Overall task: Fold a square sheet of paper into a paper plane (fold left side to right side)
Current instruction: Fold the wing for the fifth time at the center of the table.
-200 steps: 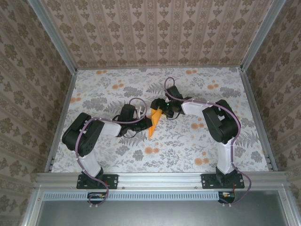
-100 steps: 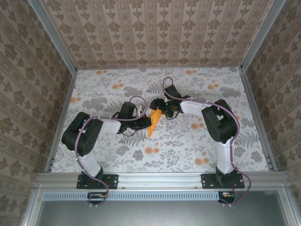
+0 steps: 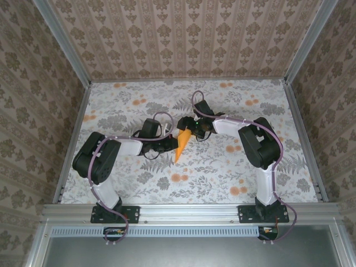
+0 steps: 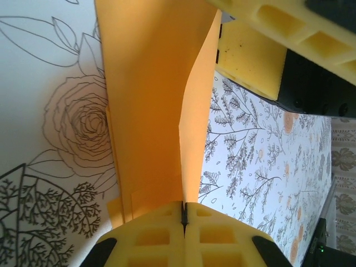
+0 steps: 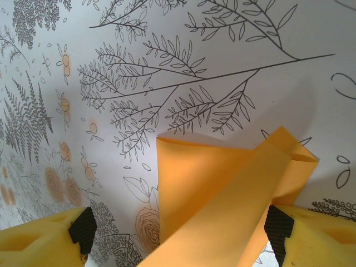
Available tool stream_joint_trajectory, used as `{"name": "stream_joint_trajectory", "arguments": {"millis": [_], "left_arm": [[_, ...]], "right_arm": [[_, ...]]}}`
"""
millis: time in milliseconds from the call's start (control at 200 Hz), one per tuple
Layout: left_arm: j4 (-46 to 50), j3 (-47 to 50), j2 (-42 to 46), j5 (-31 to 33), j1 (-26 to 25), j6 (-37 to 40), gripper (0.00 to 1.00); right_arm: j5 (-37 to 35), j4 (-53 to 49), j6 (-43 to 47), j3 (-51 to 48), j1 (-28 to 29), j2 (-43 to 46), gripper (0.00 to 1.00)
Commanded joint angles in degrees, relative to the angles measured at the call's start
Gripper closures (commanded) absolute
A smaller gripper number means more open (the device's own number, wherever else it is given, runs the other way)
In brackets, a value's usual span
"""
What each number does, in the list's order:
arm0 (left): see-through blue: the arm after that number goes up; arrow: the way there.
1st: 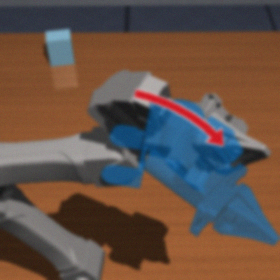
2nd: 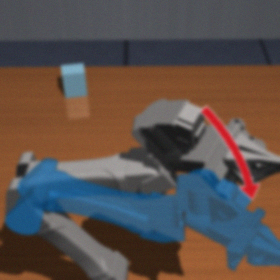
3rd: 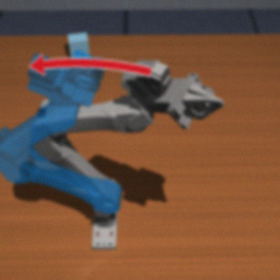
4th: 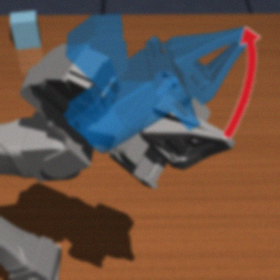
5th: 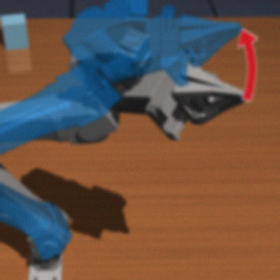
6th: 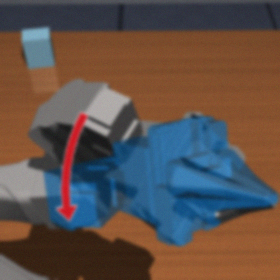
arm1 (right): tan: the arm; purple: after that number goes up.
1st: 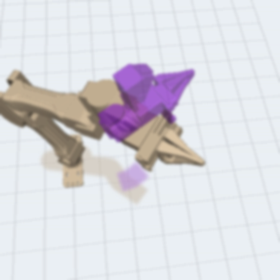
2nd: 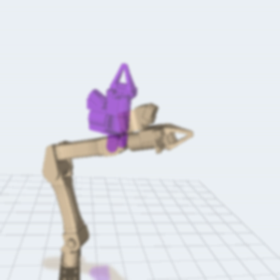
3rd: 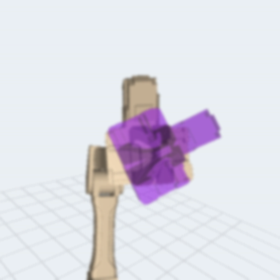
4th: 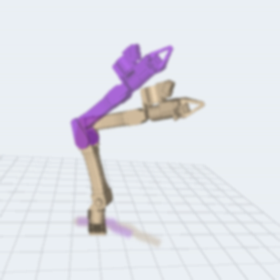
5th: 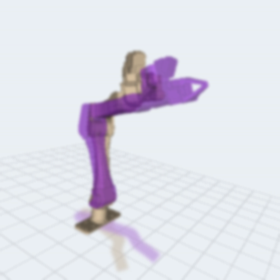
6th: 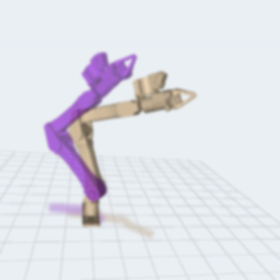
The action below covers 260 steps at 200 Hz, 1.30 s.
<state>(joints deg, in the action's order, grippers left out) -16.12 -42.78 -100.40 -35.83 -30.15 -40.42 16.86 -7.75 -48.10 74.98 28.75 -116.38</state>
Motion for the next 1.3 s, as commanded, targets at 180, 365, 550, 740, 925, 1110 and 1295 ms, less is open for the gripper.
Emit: {"name": "stream_joint_trajectory", "arguments": {"millis": [180,365,550,740,925,1110,1295], "left_arm": [[0.8,-2.1,-1.4,-2.5,1.1,2.5,1.00],[0.8,-2.2,-2.0,-2.8,1.5,2.9,1.00],[0.8,-2.5,-2.8,-3.5,1.9,3.5,1.00],[0.9,-3.0,-3.5,-4.7,2.2,4.3,0.99],[1.4,-3.3,-3.9,-4.8,2.4,4.8,0.99],[1.4,-3.0,-4.5,-4.4,2.5,4.9,0.99],[1.2,-2.9,-5.2,-3.8,2.6,4.9,0.98]], "right_arm": [[-1.5,-5.8,0.9,0.5,0.4,-2.8,0.16],[-1.5,-6.0,1.1,0.7,0.4,-2.9,0.16],[-1.5,-6.1,1.3,0.8,0.5,-3.1,0.16],[-1.4,-6.3,1.5,1.1,0.7,-3.2,0.16],[-1.4,-6.6,1.7,1.3,0.8,-3.2,0.15],[-1.5,-6.7,1.9,1.3,0.9,-3.2,0.15],[-1.5,-6.9,2.1,1.4,1.0,-3.2,0.15]]}}
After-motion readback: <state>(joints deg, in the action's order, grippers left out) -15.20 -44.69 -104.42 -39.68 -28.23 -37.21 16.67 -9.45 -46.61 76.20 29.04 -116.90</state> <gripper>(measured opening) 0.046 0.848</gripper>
